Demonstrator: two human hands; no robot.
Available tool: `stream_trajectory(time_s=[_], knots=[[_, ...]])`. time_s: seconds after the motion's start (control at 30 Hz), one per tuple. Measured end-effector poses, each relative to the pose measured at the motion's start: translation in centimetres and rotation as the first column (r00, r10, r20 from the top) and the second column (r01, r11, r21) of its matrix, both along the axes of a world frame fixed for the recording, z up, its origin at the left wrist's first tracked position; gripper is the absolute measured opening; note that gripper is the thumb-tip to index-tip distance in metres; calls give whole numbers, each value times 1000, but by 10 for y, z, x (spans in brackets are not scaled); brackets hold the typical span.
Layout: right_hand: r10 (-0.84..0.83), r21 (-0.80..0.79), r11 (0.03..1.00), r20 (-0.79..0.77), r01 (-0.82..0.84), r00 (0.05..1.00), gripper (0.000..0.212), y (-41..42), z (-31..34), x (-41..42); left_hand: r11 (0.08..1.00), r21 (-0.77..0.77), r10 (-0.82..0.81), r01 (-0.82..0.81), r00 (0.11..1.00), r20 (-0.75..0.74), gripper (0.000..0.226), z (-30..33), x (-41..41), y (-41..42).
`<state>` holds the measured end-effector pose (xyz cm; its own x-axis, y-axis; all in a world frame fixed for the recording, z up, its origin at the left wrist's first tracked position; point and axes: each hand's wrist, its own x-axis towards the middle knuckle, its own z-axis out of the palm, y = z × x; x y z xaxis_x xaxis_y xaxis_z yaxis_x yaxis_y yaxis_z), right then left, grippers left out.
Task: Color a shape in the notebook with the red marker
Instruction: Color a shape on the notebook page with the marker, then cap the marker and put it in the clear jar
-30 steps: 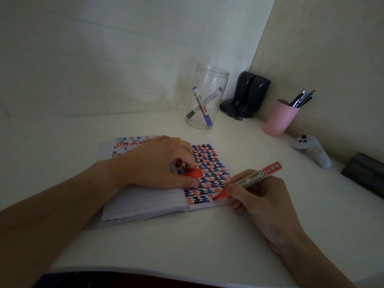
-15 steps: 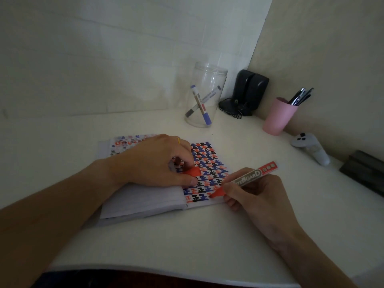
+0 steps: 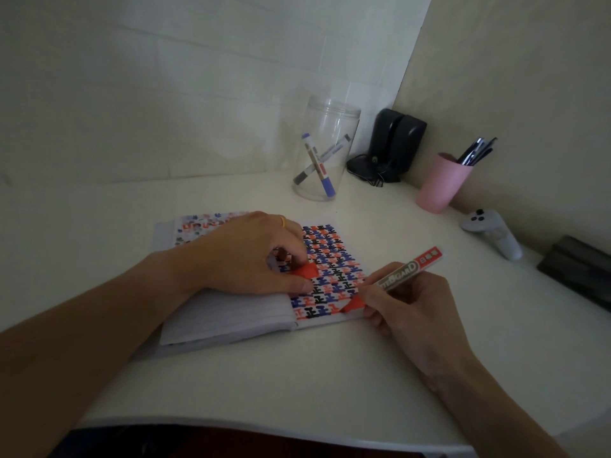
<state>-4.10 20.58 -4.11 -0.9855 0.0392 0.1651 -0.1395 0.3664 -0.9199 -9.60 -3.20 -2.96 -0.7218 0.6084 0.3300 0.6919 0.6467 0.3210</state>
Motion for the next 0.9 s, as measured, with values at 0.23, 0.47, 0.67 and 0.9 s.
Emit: stream_trajectory(time_s=[0.23, 0.47, 0.67, 0.9], knots=[[23, -48, 999, 8, -22, 1000, 11, 0, 4, 0, 1000, 8, 7, -7, 1000, 1, 21, 5, 5, 2], [-17, -339, 940, 28, 25, 999, 11, -10, 42, -38, 998, -13, 59, -59, 998, -34, 31, 2, 3, 3], [-55, -539, 839, 56, 76, 997, 8, -39, 38, -95, 988, 24, 155, -154, 985, -78, 29, -3, -1, 1], [14, -655, 755, 70, 36, 997, 43, -34, 10, -105, 890, 232, 422, -391, 901, -100, 46, -2, -10, 1]])
